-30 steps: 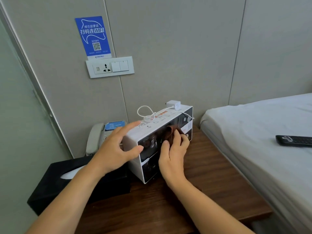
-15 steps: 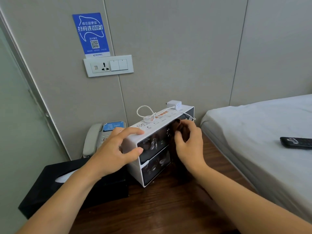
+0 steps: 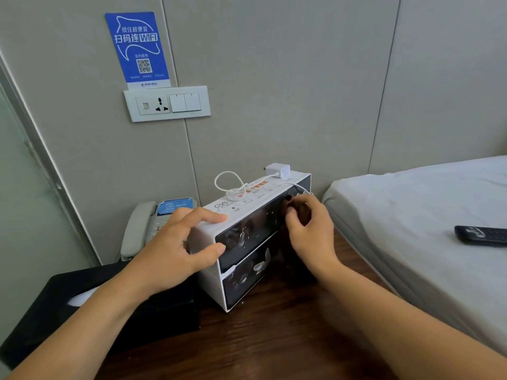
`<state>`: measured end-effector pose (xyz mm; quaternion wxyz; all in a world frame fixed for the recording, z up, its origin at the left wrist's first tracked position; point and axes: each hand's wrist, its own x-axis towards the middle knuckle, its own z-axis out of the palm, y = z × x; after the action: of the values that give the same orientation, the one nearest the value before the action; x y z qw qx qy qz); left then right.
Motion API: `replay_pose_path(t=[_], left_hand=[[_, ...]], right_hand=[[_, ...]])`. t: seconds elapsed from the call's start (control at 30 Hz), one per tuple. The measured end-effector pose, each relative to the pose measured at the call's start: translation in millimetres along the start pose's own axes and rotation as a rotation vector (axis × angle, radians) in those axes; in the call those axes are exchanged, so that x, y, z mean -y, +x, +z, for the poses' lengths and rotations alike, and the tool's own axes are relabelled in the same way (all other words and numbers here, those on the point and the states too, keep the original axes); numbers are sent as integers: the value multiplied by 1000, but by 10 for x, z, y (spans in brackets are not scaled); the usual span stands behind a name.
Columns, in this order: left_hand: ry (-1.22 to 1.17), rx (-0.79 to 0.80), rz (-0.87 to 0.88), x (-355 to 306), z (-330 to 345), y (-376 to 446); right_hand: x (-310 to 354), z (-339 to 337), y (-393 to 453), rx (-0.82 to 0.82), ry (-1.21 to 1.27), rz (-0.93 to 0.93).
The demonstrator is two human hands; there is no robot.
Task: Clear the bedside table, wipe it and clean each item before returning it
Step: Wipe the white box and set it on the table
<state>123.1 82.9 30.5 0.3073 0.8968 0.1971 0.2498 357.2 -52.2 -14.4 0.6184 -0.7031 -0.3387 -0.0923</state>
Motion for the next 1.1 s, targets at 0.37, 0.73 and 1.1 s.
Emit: replay_pose_path(t=[0.37, 0.73, 1.1], left_hand=[[34, -14, -9, -19, 2, -9], [46, -28, 2, -32, 8, -8], [24, -30, -8, -81, 17, -16]], right_hand=[[50, 29, 20, -43, 83, 5], [154, 76, -3, -45, 114, -30], [270, 25, -261, 135, 26, -216]])
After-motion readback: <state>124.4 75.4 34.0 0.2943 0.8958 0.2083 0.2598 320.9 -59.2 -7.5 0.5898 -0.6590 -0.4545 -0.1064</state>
